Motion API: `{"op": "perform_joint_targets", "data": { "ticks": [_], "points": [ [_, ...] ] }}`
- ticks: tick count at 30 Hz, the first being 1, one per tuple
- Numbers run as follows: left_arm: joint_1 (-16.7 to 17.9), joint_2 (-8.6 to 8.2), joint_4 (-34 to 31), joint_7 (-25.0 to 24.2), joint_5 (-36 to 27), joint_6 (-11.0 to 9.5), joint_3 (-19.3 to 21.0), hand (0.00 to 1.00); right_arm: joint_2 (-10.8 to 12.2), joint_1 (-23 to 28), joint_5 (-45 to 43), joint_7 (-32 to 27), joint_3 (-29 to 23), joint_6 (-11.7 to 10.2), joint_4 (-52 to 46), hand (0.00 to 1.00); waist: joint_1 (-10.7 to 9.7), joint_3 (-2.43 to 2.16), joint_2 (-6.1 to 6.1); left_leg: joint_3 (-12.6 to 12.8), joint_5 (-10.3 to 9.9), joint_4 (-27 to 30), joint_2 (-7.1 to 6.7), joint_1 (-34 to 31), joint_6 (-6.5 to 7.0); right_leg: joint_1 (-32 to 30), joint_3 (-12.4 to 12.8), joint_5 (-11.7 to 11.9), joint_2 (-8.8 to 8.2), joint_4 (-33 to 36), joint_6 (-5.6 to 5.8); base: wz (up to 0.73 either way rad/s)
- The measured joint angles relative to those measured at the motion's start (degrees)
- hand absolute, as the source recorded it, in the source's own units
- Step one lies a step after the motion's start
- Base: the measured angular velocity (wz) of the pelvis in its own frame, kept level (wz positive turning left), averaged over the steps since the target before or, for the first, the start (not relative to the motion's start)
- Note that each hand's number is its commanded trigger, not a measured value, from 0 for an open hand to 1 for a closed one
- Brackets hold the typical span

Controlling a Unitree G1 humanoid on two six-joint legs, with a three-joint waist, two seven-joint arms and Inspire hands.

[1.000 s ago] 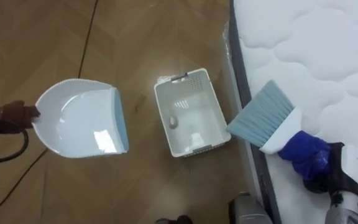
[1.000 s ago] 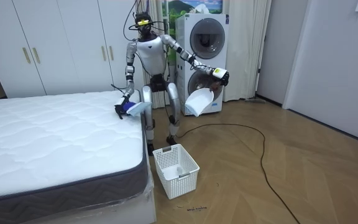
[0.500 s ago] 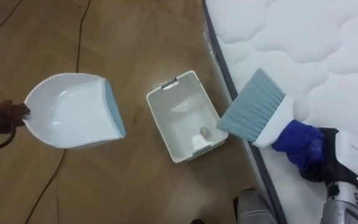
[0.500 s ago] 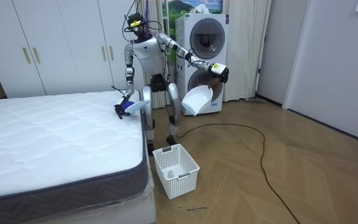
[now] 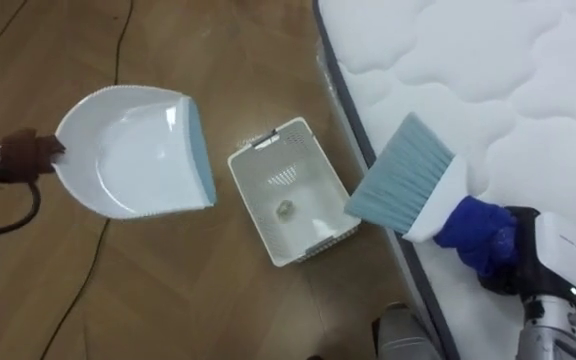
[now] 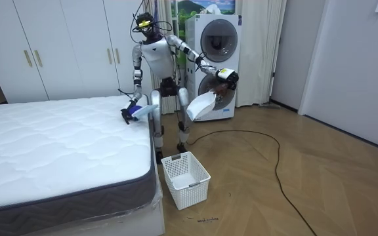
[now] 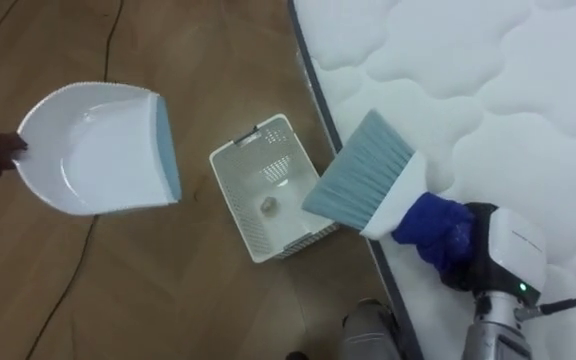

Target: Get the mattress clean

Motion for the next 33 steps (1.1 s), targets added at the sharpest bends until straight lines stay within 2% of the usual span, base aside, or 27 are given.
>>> {"op": "perform_joint_targets", "data": {
  "ticks": [1, 3, 5, 6, 8, 10, 13, 14, 16, 18, 20, 21, 22, 23, 24, 25, 26, 27, 28, 29, 30, 31, 32, 33],
  "points": [
    [3.59, -0.12, -2.42, 1.08, 0.01, -0.56, 0.34, 1.0, 0.18, 0.0, 0.01, 0.02, 0.57, -0.21, 0.79, 0.0, 0.17, -0.29, -0.51, -1.99, -0.01, -0.35, -0.62, 0.6, -0.02, 0.38, 0.74, 0.27, 0.35, -0.54, 0.0, -0.61],
    [7.86, -2.2, -5.7, 1.96, 1.18, -0.88, 2.22, 1.0, 0.76, -0.04, 1.2, 0.07, 1.01, -0.63, 2.38, 0.0, 0.37, -0.58, -0.89, -3.42, -0.02, -0.7, -0.68, 1.76, -0.04, 1.96, 1.28, 0.83, 1.09, -2.14, 0.16, -0.4],
    [13.14, -4.82, -9.7, 2.88, 1.12, -2.46, 3.2, 1.0, 1.87, 0.25, 4.72, 1.29, 1.38, -0.73, 4.12, 0.0, 0.44, -1.51, -2.34, -4.22, -0.02, -2.36, -0.66, 4.26, -0.04, 4.42, 1.71, 1.12, 1.77, -3.94, 0.35, -0.24],
    [14.17, -5.1, -10.68, 2.88, 1.13, -3.01, 3.2, 1.0, 2.07, 0.45, 5.39, 1.74, 1.37, -0.71, 4.49, 0.0, 0.45, -1.76, -2.78, -4.16, -0.02, -2.45, -0.52, 4.72, -0.04, 4.96, 1.78, 1.22, 1.97, -4.36, 0.38, -0.18],
    [17.91, -6.21, -14.69, 2.87, 1.11, -3.92, 4.26, 1.0, 2.61, 1.63, 5.89, 3.0, 1.31, -0.49, 6.22, 0.0, 0.8, -2.61, -4.48, -4.38, -0.02, -3.49, -0.13, 7.19, -0.04, 7.5, 2.62, 1.85, 2.91, -6.37, 0.49, -0.3],
    [19.89, -7.47, -18.75, 2.86, 0.7, -3.78, 4.67, 1.0, 2.5, 3.39, 6.88, 4.1, 0.91, 0.54, 6.85, 0.0, 0.9, -2.79, -4.77, -4.88, -0.02, -4.68, 0.12, 9.29, -0.04, 9.97, 2.61, 2.63, 3.32, -8.3, 0.66, -0.27],
    [22.64, -8.53, -25.51, 2.59, -0.12, -5.63, 4.67, 1.0, 2.58, 6.09, 8.77, 5.04, -0.22, 1.24, 6.86, 0.0, 1.46, -2.8, -4.76, -4.8, -0.02, -7.78, 0.57, 12.84, -0.04, 13.53, 2.74, 4.5, 4.11, -12.49, 1.0, -0.32],
    [22.79, -8.97, -27.05, 2.43, -0.24, -6.33, 4.66, 1.0, 2.58, 6.96, 8.79, 5.5, -0.62, 1.33, 6.8, 0.0, 1.4, -2.8, -4.76, -4.75, -0.01, -8.98, 0.56, 14.31, -0.04, 14.76, 2.74, 5.26, 4.27, -13.94, 1.16, -0.31],
    [23.39, -9.67, -29.43, 2.43, -1.19, -6.37, 4.76, 1.0, 2.71, 8.44, 8.73, 6.34, -1.62, 1.53, 5.88, 0.0, 1.48, -2.85, -4.83, -3.87, -0.01, -10.05, 0.38, 16.2, -0.04, 15.94, 2.57, 6.14, 4.36, -15.06, 1.39, -0.56],
    [26.22, -10.15, -32.63, 2.4, -1.85, -6.45, 6.3, 1.0, 3.19, 8.86, 8.7, 6.57, -2.29, 1.81, 4.16, 0.0, 2.04, -2.84, -5.01, -1.55, -0.01, -10.41, 0.53, 18.03, -0.01, 16.27, 1.94, 7.87, 4.88, -16.29, 1.17, -1.16],
    [30.89, -12.5, -36.39, 2.44, -2.43, -6.45, 9.92, 1.0, 3.61, 8.8, 8.14, 7.03, -2.17, 2.14, 1.76, 0.0, 4.34, -2.75, -5.34, 1.44, 0.04, -12.23, 0.64, 21.23, 0.07, 16.58, -2.57, 11.95, 5.43, -19.16, -0.48, -1.9],
    [31.69, -13.24, -36.87, 2.44, -2.53, -6.57, 10.66, 1.0, 3.65, 8.74, 8.13, 7.13, -2.07, 2.09, 1.44, 0.0, 4.93, -2.76, -5.45, 2.44, 0.04, -12.6, 0.75, 21.89, 0.08, 16.83, -3.8, 13.28, 5.67, -20.32, -1.06, -1.97],
    [33.09, -14.04, -37.29, 2.57, -3.05, -6.65, 11.4, 1.0, 3.96, 8.23, 8.19, 7.7, -2.0, 2.16, 1.34, 0.0, 5.15, -2.82, -5.9, 3.42, 0.28, -13.55, 0.8, 22.75, 0.51, 17.79, -6.12, 15.99, 6.07, -23.19, -1.94, -1.67],
    [33.95, -14.08, -37.89, 2.52, -3.86, -6.67, 11.42, 1.0, 4.41, 7.72, 8.25, 8.01, -2.01, 2.58, 0.95, 0.0, 5.36, -3.21, -6.22, 6.23, 0.67, -15.41, 1.96, 23.45, 1.45, 18.52, -10.13, 18.44, 6.37, -25.88, -3.1, -1.43],
    [34.0, -14.14, -38.17, 2.45, -4.19, -6.75, 11.39, 1.0, 4.74, 7.98, 8.49, 8.02, -2.2, 2.91, 0.63, 0.0, 5.22, -3.17, -6.3, 9.63, 0.59, -16.4, 2.54, 23.89, 1.58, 18.58, -12.94, 17.52, 5.8, -24.59, -3.6, -0.87],
    [33.68, -14.74, -39.25, 2.38, -4.63, -6.78, 11.11, 1.0, 5.33, 9.16, 9.96, 8.01, -2.39, 3.53, 0.21, 0.0, 4.92, -3.08, -7.36, 16.15, 0.64, -17.98, 2.89, 25.0, 1.5, 18.96, -18.09, 12.03, 4.21, -17.85, -3.68, -0.64],
    [33.83, -15.97, -41.01, 2.38, -4.84, -6.78, 11.05, 1.0, 5.52, 10.05, 11.55, 8.03, -2.42, 4.17, 0.23, 0.0, 6.28, -3.11, -8.3, 21.18, 0.73, -18.93, 2.62, 26.01, 1.35, 19.62, -20.82, 7.48, 2.09, -11.63, -3.48, -0.76],
    [34.08, -16.68, -41.63, 2.38, -5.44, -6.77, 11.05, 1.0, 5.52, 10.24, 12.36, 8.03, -2.43, 4.33, 0.25, 0.0, 7.32, -3.22, -8.87, 24.08, 0.74, -18.76, 2.56, 26.37, 1.33, 20.36, -21.35, 5.68, 0.95, -9.45, -3.19, -1.1],
    [34.74, -18.12, -41.86, 2.38, -6.9, -6.61, 11.07, 1.0, 5.5, 10.31, 12.78, 8.02, -2.51, 4.32, 0.21, 0.0, 8.58, -3.33, -9.3, 29.19, 0.73, -18.21, 2.61, 26.99, 1.35, 22.67, -22.75, 3.36, -1.21, -7.66, -2.54, -1.44],
    [35.44, -19.22, -41.86, 2.18, -9.32, -6.33, 11.1, 1.0, 5.5, 9.97, 13.15, 7.98, -2.37, 3.87, -0.05, 0.0, 10.06, -3.16, -9.62, 32.26, 0.72, -18.36, 2.52, 27.61, 1.36, 24.77, -23.89, 2.25, -3.34, -7.93, -1.74, -1.44],
    [35.77, -19.59, -41.86, 2.12, -10.44, -6.12, 11.11, 1.0, 5.58, 9.64, 13.48, 7.99, -2.1, 3.66, -0.07, 0.0, 10.71, -3.06, -9.62, 34.27, 0.72, -18.42, 2.49, 28.06, 1.37, 25.73, -24.47, 2.06, -4.49, -8.07, -1.43, -1.37],
    [36.16, -20.26, -41.86, 1.83, -11.81, -5.71, 11.1, 1.0, 6.29, 9.1, 13.71, 8.07, -1.95, 3.21, -0.04, 0.0, 11.12, -3.02, -9.87, 36.39, 0.71, -17.99, 2.4, 28.53, 1.38, 27.14, -25.7, 1.28, -6.02, -8.95, -0.14, -1.14],
    [36.2, -20.49, -41.87, 1.36, -12.72, -5.51, 11.1, 1.0, 6.75, 8.07, 14.18, 8.48, -1.16, 3.16, 0.0, 0.0, 11.27, -2.7, -10.34, 36.73, 0.71, -17.56, 2.34, 28.45, 1.38, 27.42, -25.93, 0.69, -6.21, -11.39, 0.37, -1.32],
    [36.33, -20.53, -41.85, 0.94, -14.0, -5.49, 11.06, 1.0, 6.83, 7.12, 14.73, 9.24, -0.13, 3.09, 0.0, 0.0, 11.13, -2.53, -10.62, 33.06, 0.71, -16.31, 2.58, 27.51, 1.38, 27.19, -25.93, 0.4, -5.68, -13.08, 0.17, -1.14]
  ]
}}
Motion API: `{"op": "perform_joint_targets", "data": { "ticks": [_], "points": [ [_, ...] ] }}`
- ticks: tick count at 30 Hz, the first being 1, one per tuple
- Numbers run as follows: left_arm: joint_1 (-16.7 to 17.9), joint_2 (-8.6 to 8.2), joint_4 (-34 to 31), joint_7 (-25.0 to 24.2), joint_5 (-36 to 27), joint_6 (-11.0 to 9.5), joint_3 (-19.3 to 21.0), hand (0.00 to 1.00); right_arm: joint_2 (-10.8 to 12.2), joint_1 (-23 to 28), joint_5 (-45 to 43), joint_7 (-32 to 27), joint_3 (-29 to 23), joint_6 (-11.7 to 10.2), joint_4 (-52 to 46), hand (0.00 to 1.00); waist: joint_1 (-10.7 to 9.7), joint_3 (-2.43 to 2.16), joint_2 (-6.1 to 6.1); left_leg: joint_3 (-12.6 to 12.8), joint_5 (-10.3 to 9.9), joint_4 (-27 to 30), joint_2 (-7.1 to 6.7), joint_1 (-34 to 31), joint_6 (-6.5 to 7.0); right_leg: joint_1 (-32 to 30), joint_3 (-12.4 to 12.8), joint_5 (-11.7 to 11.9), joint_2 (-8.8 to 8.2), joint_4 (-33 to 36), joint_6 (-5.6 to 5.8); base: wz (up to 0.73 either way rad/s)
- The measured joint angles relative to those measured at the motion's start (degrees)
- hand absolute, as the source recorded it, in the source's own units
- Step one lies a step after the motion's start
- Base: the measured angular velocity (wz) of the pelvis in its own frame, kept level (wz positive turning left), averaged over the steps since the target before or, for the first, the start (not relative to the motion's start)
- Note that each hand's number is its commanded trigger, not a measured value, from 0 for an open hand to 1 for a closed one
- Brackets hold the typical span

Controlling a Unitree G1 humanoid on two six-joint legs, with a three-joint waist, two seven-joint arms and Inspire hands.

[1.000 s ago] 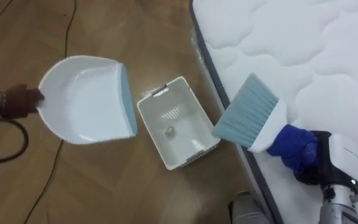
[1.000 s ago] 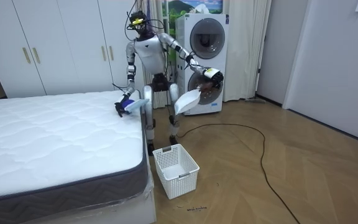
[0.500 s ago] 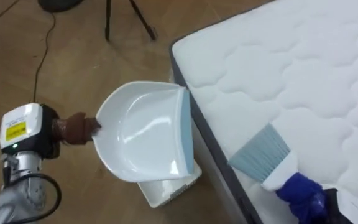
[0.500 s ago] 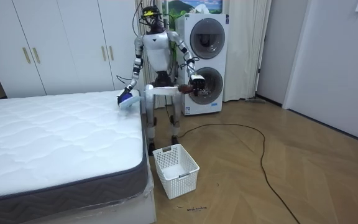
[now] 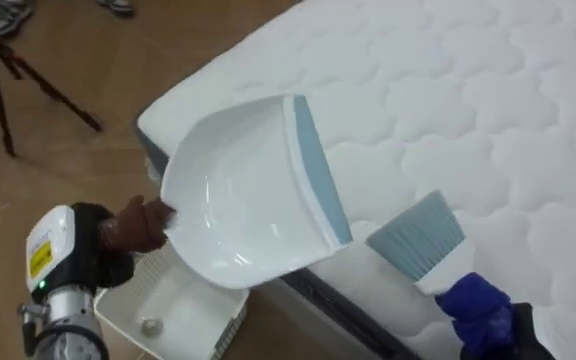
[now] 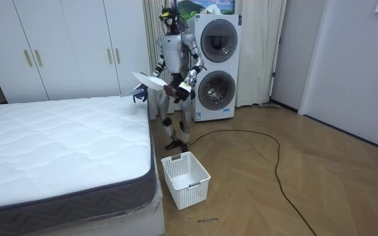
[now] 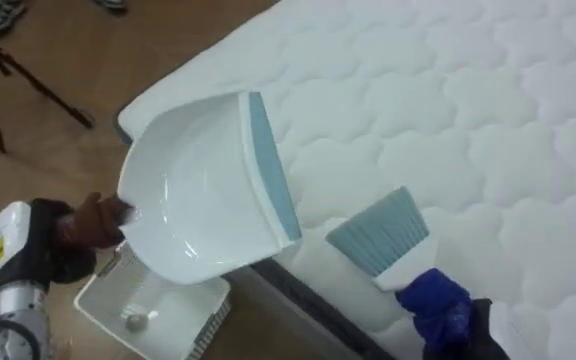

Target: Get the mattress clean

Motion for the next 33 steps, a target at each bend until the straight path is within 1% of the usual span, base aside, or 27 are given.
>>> {"op": "perform_joint_targets", "data": {
  "ticks": [1, 2, 3, 4, 5, 7, 9, 13, 15, 16, 17, 18, 19, 20, 21, 22, 23, 24, 25, 26, 27, 28, 29, 30, 31, 32, 33],
  "points": [
    [0.12, 0.0, 0.0, -0.06, -0.67, 0.0, 0.0, 1.0, 0.0, -0.34, -0.02, 0.35, 0.44, -0.02, 0.0, 0.0, 0.01, 0.0, 0.02, -3.51, 0.0, 0.6, 0.13, -0.56, 0.0, -0.12, 0.39, 0.01, 0.55, -1.0, -0.02, -1.23],
    [0.13, -0.23, 0.16, -0.21, -1.88, 0.0, -0.06, 1.0, 0.09, -0.76, 0.08, 0.92, 1.02, -0.06, 0.03, 0.0, -0.33, -0.1, 0.66, -10.16, 0.09, 1.48, 0.86, -1.45, -0.16, -0.03, 0.63, 1.5, 1.93, -2.43, -1.14, -1.15],
    [0.09, -0.27, 0.16, -0.49, -2.33, -0.15, -0.04, 1.0, 0.18, -0.68, 0.05, 1.31, 1.65, -0.06, 0.04, 0.0, -1.05, -0.32, 0.81, -13.84, 0.44, 1.92, 1.47, -1.8, -0.77, 0.9, 0.61, 2.65, 3.06, -4.1, -1.86, -1.05],
    [0.03, -0.25, 0.16, -0.8, -2.61, -0.24, -0.02, 1.0, 0.18, -0.7, 0.02, 1.53, 1.89, -0.06, 0.02, 0.0, -1.55, -0.36, 0.86, -14.69, 0.52, 1.96, 1.86, -1.96, -0.91, 1.15, 0.46, 3.14, 3.65, -4.89, -2.19, -0.72],
    [-0.21, -0.25, 0.16, -1.43, -3.06, -0.41, -0.09, 1.0, 0.31, -0.62, -0.02, 1.6, 1.97, -0.06, -0.17, 0.0, -2.87, -0.41, 0.7, -14.91, 0.83, 1.98, 2.24, -2.25, -1.46, 1.13, 0.55, 3.58, 4.2, -5.51, -2.71, -0.39],
    [-0.35, -0.39, 0.15, -2.76, -3.36, -0.98, -0.3, 1.0, 0.27, -0.6, -0.04, 1.67, 1.79, -0.06, -0.19, 0.0, -5.0, -0.53, 0.39, -14.36, 1.15, 2.0, 2.86, -2.2, -2.02, 0.74, 1.49, 3.95, 5.3, -6.34, -3.41, -0.42],
    [-0.15, -0.49, 0.18, -3.94, -3.76, -1.09, -0.36, 1.0, 0.26, -0.6, -0.04, 1.73, 1.69, -0.06, -0.19, 0.0, -5.32, -0.57, 0.09, -13.63, 1.49, 1.95, 3.42, -1.72, -2.61, 0.25, 3.26, 4.47, 6.49, -6.84, -4.32, -0.58],
    [0.21, -1.46, 1.83, -5.21, -4.34, -1.09, -0.28, 1.0, 0.27, -0.32, 0.0, 3.31, 0.12, -0.06, -0.45, 0.0, -6.3, -0.82, 0.24, -14.26, 1.89, 2.77, 4.65, -1.27, -3.32, 0.13, 4.48, 5.24, 8.28, -8.12, -5.76, -0.37],
    [1.41, -1.62, 2.04, -6.14, -5.69, -1.09, -0.18, 1.0, 0.26, -0.38, -0.1, 4.16, -0.28, -0.07, -0.53, 0.0, -6.15, -0.89, 0.28, -15.97, 2.2, 3.12, 4.86, -0.85, -3.86, 0.21, 6.06, 5.28, 9.23, -8.33, -6.4, -0.5],
    [2.73, -2.08, 2.04, -6.7, -6.44, -1.09, -0.13, 1.0, 0.19, -0.37, -0.39, 4.73, -0.57, -0.08, -0.54, 0.0, -5.95, -1.11, 0.63, -18.15, 2.25, 3.24, 4.8, -0.53, -3.94, 0.29, 7.38, 5.32, 9.92, -8.33, -6.84, -0.62],
    [4.11, -2.55, 2.04, -7.45, -6.5, -1.09, -0.13, 1.0, 0.01, -0.34, -0.85, 5.32, -0.71, -0.07, -0.54, 0.0, -5.44, -1.39, 1.15, -21.67, 2.28, 3.29, 4.49, -0.35, -4.0, 0.32, 9.11, 5.46, 10.77, -8.23, -7.12, -0.9],
    [5.17, -2.76, 2.04, -8.24, -6.44, -1.09, -0.11, 1.0, -0.11, -0.35, -2.31, 5.93, -1.08, -0.08, -0.54, 0.0, -4.79, -1.51, 1.4, -25.42, 2.48, 3.69, 3.74, -0.18, -4.3, 0.28, 11.33, 5.44, 11.54, -7.68, -7.5, -0.81],
    [5.61, -2.78, 2.04, -8.51, -6.44, -1.1, -0.08, 1.0, -0.17, -0.35, -2.68, 6.13, -1.1, -0.07, -0.54, 0.0, -4.51, -1.47, 1.51, -27.52, 2.59, 4.5, 3.5, -0.33, -4.47, 0.39, 12.65, 5.43, 11.98, -7.7, -7.62, -0.9],
    [6.66, -2.82, 2.12, -8.76, -6.45, -1.12, 0.11, 1.0, -0.21, -0.28, -3.34, 6.98, -1.1, -0.07, -0.57, 0.0, -3.6, -1.28, 1.33, -33.01, 3.06, 6.5, 2.46, -1.07, -4.85, 0.9, 15.67, 5.39, 12.59, -7.6, -7.76, -0.71],
    [7.26, -2.87, 2.16, -8.92, -6.46, -1.13, 0.13, 1.0, -0.28, -0.26, -3.98, 7.42, -1.09, -0.06, -0.58, 0.0, -3.2, -1.1, 0.99, -36.17, 2.85, 6.4, 1.61, -1.17, -4.97, 1.07, 16.99, 5.35, 12.64, -7.49, -7.8, -0.96],
    [8.43, -2.98, 2.18, -9.33, -6.44, -1.16, 0.12, 1.0, -0.49, -0.42, -4.85, 8.24, -1.08, -0.05, -0.77, 0.0, -2.72, -0.98, 0.59, -40.85, 2.8, 5.13, -0.35, -1.92, -4.97, 1.33, 19.4, 5.4, 12.79, -7.53, -7.71, -0.95],
    [9.03, -3.12, 2.18, -9.72, -6.4, -1.18, 0.01, 1.0, -0.65, -0.48, -4.94, 8.62, -1.03, -0.05, -0.88, 0.0, -2.38, -0.99, 0.63, -43.43, 3.01, 3.71, -0.94, -3.2, -5.15, 1.51, 21.13, 5.48, 12.85, -7.5, -7.61, -0.91],
    [9.15, -3.29, 2.17, -9.81, -6.33, -1.18, -0.02, 0.95, -0.76, -0.45, -4.9, 8.89, -0.99, -0.04, -0.87, 0.0, -2.02, -0.98, 0.67, -44.13, 3.31, 2.89, -1.04, -3.82, -5.23, 1.6, 21.69, 5.52, 12.88, -7.49, -7.57, -0.77],
    [9.13, -3.8, 2.16, -9.98, -6.38, -1.23, 0.03, 0.64, -0.86, -0.44, -4.9, 9.27, -0.99, 0.05, -0.87, 0.0, -1.61, -0.92, 0.99, -45.31, 5.18, 0.87, -0.78, -4.99, -6.05, 1.55, 22.43, 5.61, 13.18, -7.48, -7.55, -0.7],
    [9.08, -4.22, 2.15, -10.27, -6.41, -1.26, 0.04, 0.45, -0.89, -0.48, -4.91, 9.55, -1.02, 0.05, -0.89, 0.0, -1.51, -0.84, 1.63, -45.99, 8.04, -0.55, -0.12, -6.05, -6.05, 1.95, 23.2, 5.6, 14.08, -7.43, -7.49, -0.69],
    [9.21, -4.27, 2.31, -10.54, -6.43, -1.28, 0.08, 0.0, -0.6, -0.34, -4.78, 9.85, -0.99, 0.16, -0.89, 0.0, -1.38, -1.03, 1.4, -45.99, 8.1, -0.11, -0.14, -5.83, -5.95, 2.09, 24.16, 5.44, 14.24, -7.22, -7.33, -0.55],
    [9.33, -4.23, 2.34, -11.22, -6.56, -1.28, 0.11, 0.0, -0.44, -0.29, -4.74, 10.35, -0.97, 0.11, -0.89, 0.0, -1.59, -1.35, 1.01, -45.54, 7.93, -0.81, -0.24, -4.97, -5.73, 2.33, 24.82, 5.17, 14.22, -7.13, -7.01, -0.32],
    [8.84, -4.2, 2.2, -11.49, -7.36, -1.53, 0.11, 0.0, -0.45, -0.33, -4.81, 10.35, -1.3, 0.09, -0.89, 0.0, -2.2, -1.31, 0.83, -45.43, 7.87, -1.26, -0.66, -4.41, -5.59, 2.46, 25.1, 5.06, 14.02, -7.17, -6.78, -0.18],
    [8.58, -4.13, 2.16, -11.53, -7.71, -1.76, 0.11, 0.0, -0.44, -0.33, -4.84, 10.35, -1.53, 0.09, -0.89, 0.0, -2.43, -1.19, 0.6, -45.29, 7.85, -1.37, -0.94, -4.31, -5.51, 2.47, 25.26, 5.03, 13.94, -7.2, -6.66, -0.09],
    [8.07, -4.07, 2.34, -11.6, -8.69, -2.21, 0.2, 0.0, -0.42, -0.32, -4.96, 10.33, -1.99, 0.09, -0.87, 0.0, -2.61, -0.82, 0.02, -44.93, 7.79, -1.99, -1.09, -3.8, -5.35, 2.68, 25.5, 5.07, 13.85, -7.5, -6.46, -0.07],
    [7.8, -4.08, 3.15, -11.74, -8.68, -2.7, 0.26, 0.0, -0.41, -0.32, -5.35, 10.25, -2.18, 0.09, -0.66, 0.0, -3.0, -0.65, -0.25, -44.91, 7.65, -2.38, -1.1, -3.35, -5.11, 3.33, 25.51, 5.14, 13.85, -8.19, -6.32, -0.06],
    [7.74, -4.08, 3.78, -11.84, -8.76, -3.05, 0.26, 0.0, -0.4, -0.32, -5.5, 10.24, -2.19, 0.09, -0.51, 0.0, -3.28, -0.68, -0.36, -44.89, 7.61, -2.67, -1.13, -2.99, -5.05, 3.73, 25.53, 5.18, 13.82, -8.56, -6.25, 0.0]
  ]
}}
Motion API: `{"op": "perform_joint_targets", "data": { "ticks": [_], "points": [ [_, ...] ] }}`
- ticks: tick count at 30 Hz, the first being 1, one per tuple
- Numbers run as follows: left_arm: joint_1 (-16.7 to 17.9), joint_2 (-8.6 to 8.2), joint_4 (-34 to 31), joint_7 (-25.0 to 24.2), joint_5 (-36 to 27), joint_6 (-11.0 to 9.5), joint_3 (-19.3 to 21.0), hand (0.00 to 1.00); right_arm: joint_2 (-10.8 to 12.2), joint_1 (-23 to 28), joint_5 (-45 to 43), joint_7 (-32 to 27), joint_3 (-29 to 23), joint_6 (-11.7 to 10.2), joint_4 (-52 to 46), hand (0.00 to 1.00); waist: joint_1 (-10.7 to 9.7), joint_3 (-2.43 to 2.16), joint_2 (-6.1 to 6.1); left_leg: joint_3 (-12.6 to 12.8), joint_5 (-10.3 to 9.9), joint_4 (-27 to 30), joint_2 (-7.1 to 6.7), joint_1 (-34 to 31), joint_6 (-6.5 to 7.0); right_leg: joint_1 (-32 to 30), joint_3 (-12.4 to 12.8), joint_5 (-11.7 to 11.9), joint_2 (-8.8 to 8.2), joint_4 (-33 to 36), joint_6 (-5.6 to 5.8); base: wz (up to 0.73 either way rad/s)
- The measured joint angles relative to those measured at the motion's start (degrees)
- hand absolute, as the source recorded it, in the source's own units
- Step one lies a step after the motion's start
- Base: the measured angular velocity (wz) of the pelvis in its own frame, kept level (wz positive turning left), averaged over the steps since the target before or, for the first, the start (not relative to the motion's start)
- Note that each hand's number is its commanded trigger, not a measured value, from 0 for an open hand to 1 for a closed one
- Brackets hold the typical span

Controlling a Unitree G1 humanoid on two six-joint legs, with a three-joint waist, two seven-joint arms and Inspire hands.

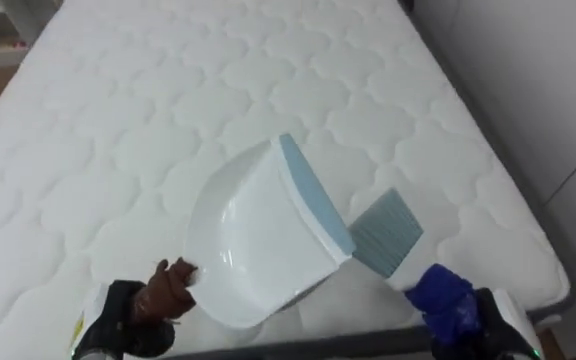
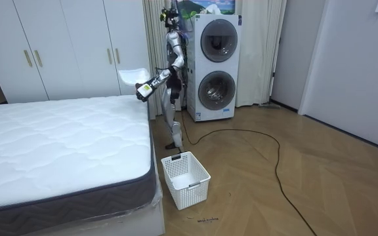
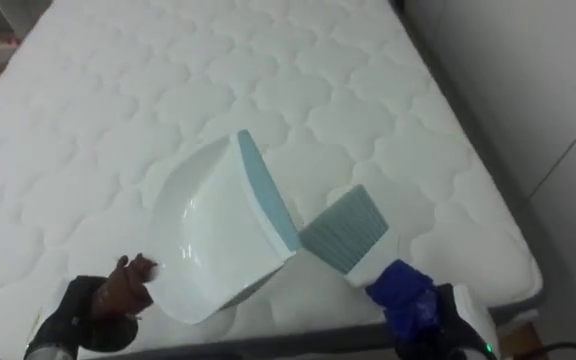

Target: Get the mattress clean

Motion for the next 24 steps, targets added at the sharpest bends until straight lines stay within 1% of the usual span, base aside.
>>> {"op": "perform_joint_targets", "data": {
  "ticks": [2, 3, 4, 5, 6, 7, 8, 11, 13, 15, 16, 17, 19, 20, 23, 24],
  "points": [
    [-0.46, -0.12, 2.51, -0.13, -1.81, -0.75, -0.09, 0.0, 0.01, 0.03, -0.4, -0.32, -0.07, -0.21, 0.56, 0.0, -0.5, 0.0, -0.01, -0.01, -0.24, -0.6, -0.02, 1.13, 0.35, 1.56, -0.03, 0.17, -0.05, -1.47, 0.26, 0.0],
    [-0.66, -0.12, 3.08, -0.13, -2.41, -0.87, -0.09, 0.0, 0.02, 0.04, -0.42, -0.39, -0.07, -0.23, 0.69, 0.0, -0.49, 0.05, 0.01, -0.01, -0.3, -0.89, -0.06, 1.47, 0.44, 1.9, -0.06, 0.15, -0.11, -1.67, 0.29, 0.04],
    [-0.91, -0.12, 3.93, -0.12, -3.42, -1.01, -0.09, 0.0, 0.1, 0.05, -0.45, -0.41, -0.1, -0.23, 1.04, 0.0, -0.56, 0.0, 0.13, -0.02, -0.36, -1.14, -0.09, 1.76, 0.55, 2.38, -0.12, 0.18, -0.18, -2.34, 0.36, 0.0],
    [-1.04, -0.12, 4.6, -0.09, -3.75, -1.22, -0.05, 0.0, 0.29, 0.06, -0.52, -0.41, -0.14, -0.54, 1.02, 0.0, -0.39, 0.09, 0.3, -0.02, -0.41, -1.2, -0.14, 1.85, 0.63, 2.43, -0.25, 0.26, -0.25, -2.4, 0.49, 0.0],
    [-1.18, -0.11, 5.33, -0.09, -3.87, -1.64, -0.04, 0.0, 0.43, 0.06, -0.65, -0.4, -0.13, -0.75, 1.04, 0.0, -0.36, 0.13, 0.39, 0.01, -0.44, -1.32, -0.2, 1.96, 0.67, 2.43, -0.47, 0.27, -0.3, -2.37, 0.5, 0.0],
    [-1.59, -0.18, 7.7, -0.17, -4.29, -2.65, -0.05, 0.0, 0.92, -0.02, -0.87, -0.4, -0.14, -1.57, 1.85, 0.0, -0.26, 0.12, 0.51, 0.02, -0.44, -1.81, -0.27, 2.34, 0.68, 2.62, -0.54, 0.24, -0.34, -2.54, 0.53, 0.0],
    [-1.96, -0.42, 10.16, -0.48, -4.43, -2.83, -0.02, 0.0, 1.46, -0.1, -1.01, -0.17, -0.12, -2.03, 3.2, 0.0, -0.15, 0.03, 0.68, -0.02, -0.44, -2.17, -0.24, 2.73, 0.68, 3.25, -0.66, 0.23, -0.33, -3.41, 0.55, 0.03],
    [-1.74, -0.7, 12.74, -0.73, -4.4, -2.87, 0.07, 0.0, 2.34, -0.09, -0.97, 0.29, -0.11, -2.36, 7.13, 0.0, 0.18, 0.07, 0.76, 0.03, -0.44, -2.88, -0.18, 3.29, 0.67, 4.2, -0.86, 0.23, -0.37, -4.66, 0.54, 0.06],
    [-1.67, -0.7, 14.29, -1.09, -4.4, -3.01, 0.31, 0.0, 2.52, -0.14, -0.97, 0.68, 0.0, -2.44, 9.53, 0.0, 0.57, -0.03, 0.93, 0.04, -0.44, -3.35, -0.15, 3.61, 0.67, 4.6, -0.9, 0.23, -0.37, -5.31, 0.54, 0.03],
    [-2.04, -0.7, 18.22, -1.78, -4.36, -3.93, 1.09, 0.0, 2.54, -0.46, -0.25, 0.74, 0.01, -2.8, 13.66, 0.0, 1.05, -0.07, 0.97, 0.12, -0.43, -3.57, -0.14, 4.2, 0.67, 5.47, -0.93, 0.25, -0.35, -6.17, 0.53, -0.02],
    [-2.03, -0.71, 19.28, -1.79, -4.36, -4.03, 1.22, 0.0, 2.53, -0.44, -0.04, 0.74, 0.01, -2.81, 14.65, 0.0, 1.13, -0.08, 0.99, 0.22, -0.43, -3.82, -0.12, 4.61, 0.67, 5.81, -0.86, 0.24, -0.31, -6.32, 0.52, -0.03],
    [-1.94, -0.77, 21.94, -1.84, -4.35, -4.13, 1.68, 0.0, 2.53, -0.4, 0.41, 0.75, -0.02, -2.77, 16.97, 0.0, 1.39, -0.07, 0.67, 0.24, -0.43, -4.22, -0.09, 5.33, 0.67, 6.59, -0.9, 0.23, -0.29, -6.85, 0.5, 0.0],
    [-1.78, -0.82, 24.94, -1.86, -4.37, -3.88, 2.15, 0.0, 2.53, -0.39, 0.47, 0.76, -0.06, -2.33, 20.06, 0.0, 1.32, -0.42, 0.62, 0.24, -0.43, -4.6, -0.07, 5.75, 0.67, 7.24, -1.39, 0.22, -0.35, -7.51, 0.5, 0.06],
    [-1.79, -0.91, 26.35, -1.9, -4.29, -3.84, 2.24, 0.0, 2.55, -0.43, 0.24, 0.89, -0.07, -2.0, 21.93, 0.0, 1.43, -0.53, 0.59, 0.24, -0.43, -5.01, -0.04, 5.86, 0.67, 7.26, -1.56, 0.22, -0.33, -7.7, 0.5, 0.11],
    [-1.53, -1.39, 29.85, -3.11, -3.32, -3.49, 3.12, 0.0, 2.59, -0.41, -2.05, 2.7, -0.07, -1.01, 25.59, 0.0, 1.58, -0.54, 0.13, -0.07, -0.43, -5.34, -0.06, 6.11, 0.67, 7.67, -1.72, 0.24, -0.36, -8.15, 0.52, 0.03],
    [-1.55, -1.52, 30.96, -3.18, -3.16, -3.42, 3.51, 0.0, 2.63, -0.42, -2.51, 3.12, -0.05, -0.86, 26.32, 0.0, 1.67, -0.46, 0.06, -0.07, -0.43, -5.37, -0.06, 6.42, 0.67, 8.07, -1.72, 0.24, -0.36, -8.34, 0.52, 0.0]
  ]
}}
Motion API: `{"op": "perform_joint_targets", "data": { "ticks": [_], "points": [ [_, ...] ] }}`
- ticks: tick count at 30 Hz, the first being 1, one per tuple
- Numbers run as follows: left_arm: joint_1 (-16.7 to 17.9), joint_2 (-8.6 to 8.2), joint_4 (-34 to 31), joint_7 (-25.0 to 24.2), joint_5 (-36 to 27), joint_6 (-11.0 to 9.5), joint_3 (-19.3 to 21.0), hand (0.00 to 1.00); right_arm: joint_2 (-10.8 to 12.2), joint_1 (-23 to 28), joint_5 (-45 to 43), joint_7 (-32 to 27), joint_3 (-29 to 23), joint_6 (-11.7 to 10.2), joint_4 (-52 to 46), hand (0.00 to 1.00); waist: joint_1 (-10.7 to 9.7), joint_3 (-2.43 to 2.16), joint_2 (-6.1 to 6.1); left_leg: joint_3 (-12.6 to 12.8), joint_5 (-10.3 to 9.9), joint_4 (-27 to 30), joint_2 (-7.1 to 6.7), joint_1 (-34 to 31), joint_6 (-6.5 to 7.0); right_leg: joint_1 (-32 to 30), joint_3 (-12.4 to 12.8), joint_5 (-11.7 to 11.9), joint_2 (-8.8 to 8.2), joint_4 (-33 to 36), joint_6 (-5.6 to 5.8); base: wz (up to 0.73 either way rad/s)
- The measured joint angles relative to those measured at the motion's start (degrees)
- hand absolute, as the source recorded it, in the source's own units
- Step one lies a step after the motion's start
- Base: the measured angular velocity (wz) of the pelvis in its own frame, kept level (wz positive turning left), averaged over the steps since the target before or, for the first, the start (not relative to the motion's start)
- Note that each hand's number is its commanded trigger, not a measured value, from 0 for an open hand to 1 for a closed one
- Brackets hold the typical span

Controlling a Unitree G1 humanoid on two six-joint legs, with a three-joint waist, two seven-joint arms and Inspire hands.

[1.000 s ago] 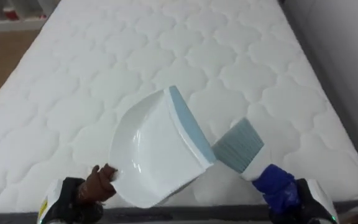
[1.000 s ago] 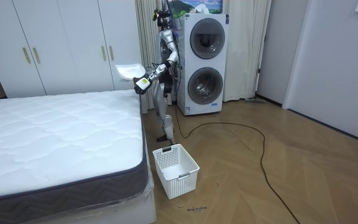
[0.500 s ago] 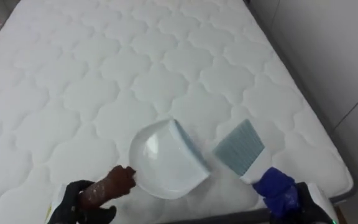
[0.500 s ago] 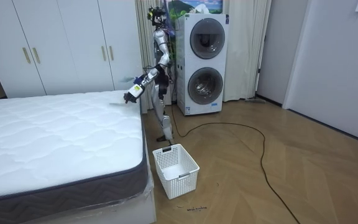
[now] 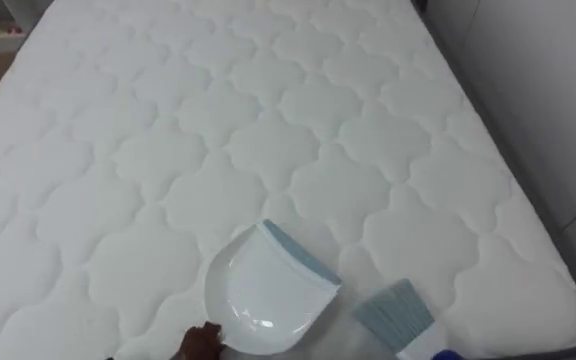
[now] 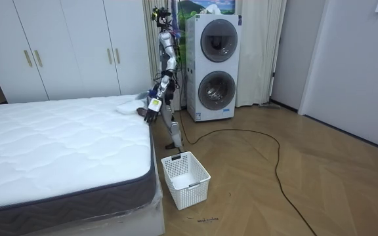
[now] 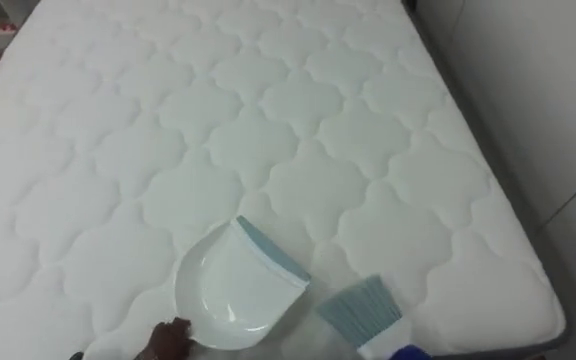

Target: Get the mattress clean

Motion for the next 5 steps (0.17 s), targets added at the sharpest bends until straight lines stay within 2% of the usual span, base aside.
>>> {"op": "perform_joint_targets", "data": {
  "ticks": [2, 5],
  "points": [
    [0.44, -0.05, 6.04, -0.5, 0.15, 1.05, 1.12, 0.0, 0.33, 0.05, -0.42, 2.1, 0.0, 1.26, 2.84, 0.0, 0.0, 0.16, -0.74, 0.05, -0.01, 0.0, 0.01, 1.14, -0.01, 1.59, 0.0, -0.01, -0.03, -0.9, -0.01, 0.0],
    [1.43, -0.45, 8.39, -2.14, 1.51, 4.13, 2.1, 0.0, 0.69, 0.3, -0.42, 5.21, -0.12, 3.54, 3.61, 0.0, -0.06, 0.0, -1.09, 0.04, -0.02, 0.03, 0.01, 1.74, -0.02, 2.22, -0.03, -0.01, -0.08, -1.01, -0.02, -0.02]
  ]
}}
